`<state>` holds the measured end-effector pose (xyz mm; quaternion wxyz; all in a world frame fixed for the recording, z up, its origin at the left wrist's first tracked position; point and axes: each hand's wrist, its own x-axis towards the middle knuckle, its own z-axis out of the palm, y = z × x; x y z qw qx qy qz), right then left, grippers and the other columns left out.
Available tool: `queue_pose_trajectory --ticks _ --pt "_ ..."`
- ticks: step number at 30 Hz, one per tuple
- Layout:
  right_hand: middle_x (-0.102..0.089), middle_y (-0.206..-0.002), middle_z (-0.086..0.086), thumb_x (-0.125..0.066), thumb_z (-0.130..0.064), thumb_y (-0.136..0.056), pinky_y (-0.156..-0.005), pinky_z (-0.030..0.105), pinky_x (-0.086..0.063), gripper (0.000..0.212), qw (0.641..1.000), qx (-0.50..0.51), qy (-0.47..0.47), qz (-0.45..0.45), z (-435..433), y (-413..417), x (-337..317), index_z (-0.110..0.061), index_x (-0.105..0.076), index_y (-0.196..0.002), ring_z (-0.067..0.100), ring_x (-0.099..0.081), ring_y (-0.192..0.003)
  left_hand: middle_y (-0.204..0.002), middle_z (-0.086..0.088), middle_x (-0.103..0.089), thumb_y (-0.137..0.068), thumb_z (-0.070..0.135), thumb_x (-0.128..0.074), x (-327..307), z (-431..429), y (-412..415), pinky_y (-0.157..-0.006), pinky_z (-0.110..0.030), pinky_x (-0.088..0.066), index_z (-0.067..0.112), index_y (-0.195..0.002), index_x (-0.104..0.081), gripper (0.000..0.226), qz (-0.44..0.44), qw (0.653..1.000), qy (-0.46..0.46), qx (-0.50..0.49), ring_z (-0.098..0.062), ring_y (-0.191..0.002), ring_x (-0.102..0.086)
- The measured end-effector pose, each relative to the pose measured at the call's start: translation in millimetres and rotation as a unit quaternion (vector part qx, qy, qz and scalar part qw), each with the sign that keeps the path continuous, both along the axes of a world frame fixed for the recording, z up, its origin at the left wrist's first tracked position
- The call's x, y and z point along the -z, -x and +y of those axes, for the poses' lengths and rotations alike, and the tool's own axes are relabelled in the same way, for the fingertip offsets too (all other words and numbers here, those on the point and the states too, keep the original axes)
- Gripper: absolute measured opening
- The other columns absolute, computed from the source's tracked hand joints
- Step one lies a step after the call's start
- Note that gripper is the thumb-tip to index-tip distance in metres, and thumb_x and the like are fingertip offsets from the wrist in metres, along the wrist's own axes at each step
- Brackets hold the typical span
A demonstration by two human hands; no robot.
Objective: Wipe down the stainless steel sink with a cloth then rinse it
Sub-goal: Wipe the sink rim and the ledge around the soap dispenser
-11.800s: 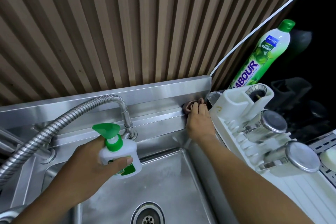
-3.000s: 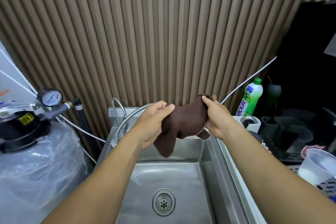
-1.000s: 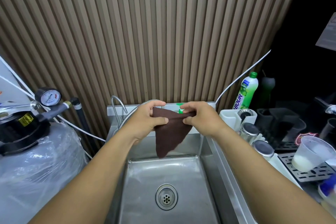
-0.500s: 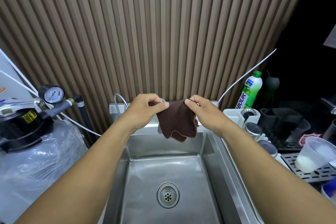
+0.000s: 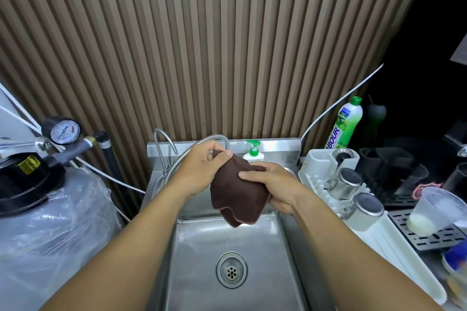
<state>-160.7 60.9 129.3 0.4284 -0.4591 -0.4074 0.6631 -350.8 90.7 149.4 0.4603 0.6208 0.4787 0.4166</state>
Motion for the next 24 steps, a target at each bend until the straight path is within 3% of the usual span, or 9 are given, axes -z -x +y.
queue_pose_trajectory --ticks 3,6,10,14,17,20,23,24 --pt "-0.072 -0.112 0.023 -0.069 -0.007 -0.091 -0.086 0.039 -0.057 0.028 1.0 -0.006 0.011 0.029 2.3 3.0 -1.0 0.0 -0.066 -0.118 0.03 -0.07 -0.097 -0.071 -0.016 -0.064 -0.096 0.027 -0.068 2.2 1.0 3.2 -0.064 -0.038 -0.052 0.02 -0.082 -0.07 0.016 -0.016 1.0 0.021 -0.006 -0.02 -0.067 -0.059" --pt "-0.072 -0.112 0.02 -0.066 -0.008 -0.093 -0.09 0.039 -0.057 0.031 0.999 0.003 0.006 0.052 6.0 6.3 -1.0 0.0 -0.061 -0.123 0.029 -0.07 -0.099 -0.079 -0.007 -0.073 -0.095 0.015 -0.068 1.1 0.7 8.7 -0.065 -0.033 -0.058 0.013 -0.093 -0.069 0.003 -0.064 0.996 0.054 0.015 -0.019 -0.073 -0.067" --pt "-0.071 -0.117 0.023 -0.069 -0.007 -0.091 -0.09 0.042 -0.057 0.033 0.999 0.027 -0.022 0.034 13.9 6.5 -2.1 0.001 -0.064 -0.123 0.033 -0.07 -0.105 -0.099 -0.018 -0.076 -0.093 0.002 -0.067 -1.0 3.8 22.3 -0.078 -0.034 -0.061 0.003 -0.109 -0.067 0.016 -0.117 0.988 0.09 0.054 -0.024 -0.088 -0.073" --pt "-0.072 -0.111 0.021 -0.064 -0.003 -0.094 -0.079 0.035 -0.061 0.025 0.999 0.028 -0.018 0.018 17.2 9.7 -3.1 0.0 -0.067 -0.119 0.027 -0.072 -0.095 -0.089 -0.018 -0.076 -0.096 0.012 -0.065 -7.0 4.1 37.9 -0.076 -0.037 -0.06 0.007 -0.101 -0.071 0.009 -0.068 0.997 0.044 -0.005 -0.024 -0.075 -0.071" --pt "-0.073 -0.107 0.017 -0.061 -0.004 -0.095 -0.085 0.037 -0.057 0.023 1.0 0.025 -0.009 0.013 14.9 8.2 3.3 -0.004 -0.069 -0.117 0.026 -0.07 -0.093 -0.079 -0.011 -0.074 -0.094 0.018 -0.066 -2.2 9.5 58.7 -0.066 -0.034 -0.054 0.016 -0.088 -0.074 0.01 -0.017 0.989 -0.038 -0.144 -0.02 -0.066 -0.067" --pt "-0.072 -0.108 0.018 -0.061 -0.006 -0.095 -0.09 0.043 -0.051 0.025 0.999 0.032 0.009 0.005 12.7 5.9 15.7 -0.005 -0.068 -0.119 0.029 -0.067 -0.097 -0.09 0.002 -0.072 -0.089 0.033 -0.069 10.6 16.7 79.2 -0.081 -0.034 -0.054 0.021 -0.093 -0.072 0.014 0.111 0.957 -0.083 -0.255 -0.019 -0.086 -0.068" --pt "-0.072 -0.111 0.021 -0.061 -0.006 -0.096 -0.091 0.044 -0.048 0.023 0.998 0.053 0.036 0.003 11.6 4.8 31.7 -0.007 -0.07 -0.117 0.03 -0.066 -0.098 -0.119 0.001 -0.066 -0.088 0.05 -0.069 39.3 28.2 98.3 -0.091 -0.035 -0.047 0.019 -0.123 -0.065 0.047 0.232 0.952 0.032 -0.196 -0.025 -0.113 -0.061" --pt "-0.072 -0.111 0.02 -0.06 -0.006 -0.096 -0.088 0.043 -0.049 0.024 0.997 0.059 0.045 0.0 11.1 4.3 38.4 -0.008 -0.069 -0.118 0.029 -0.067 -0.096 -0.119 0.001 -0.065 -0.085 0.055 -0.07 49.6 29.9 103.4 -0.091 -0.034 -0.047 0.019 -0.123 -0.066 0.052 0.24 0.955 0.083 -0.154 -0.025 -0.113 -0.061"
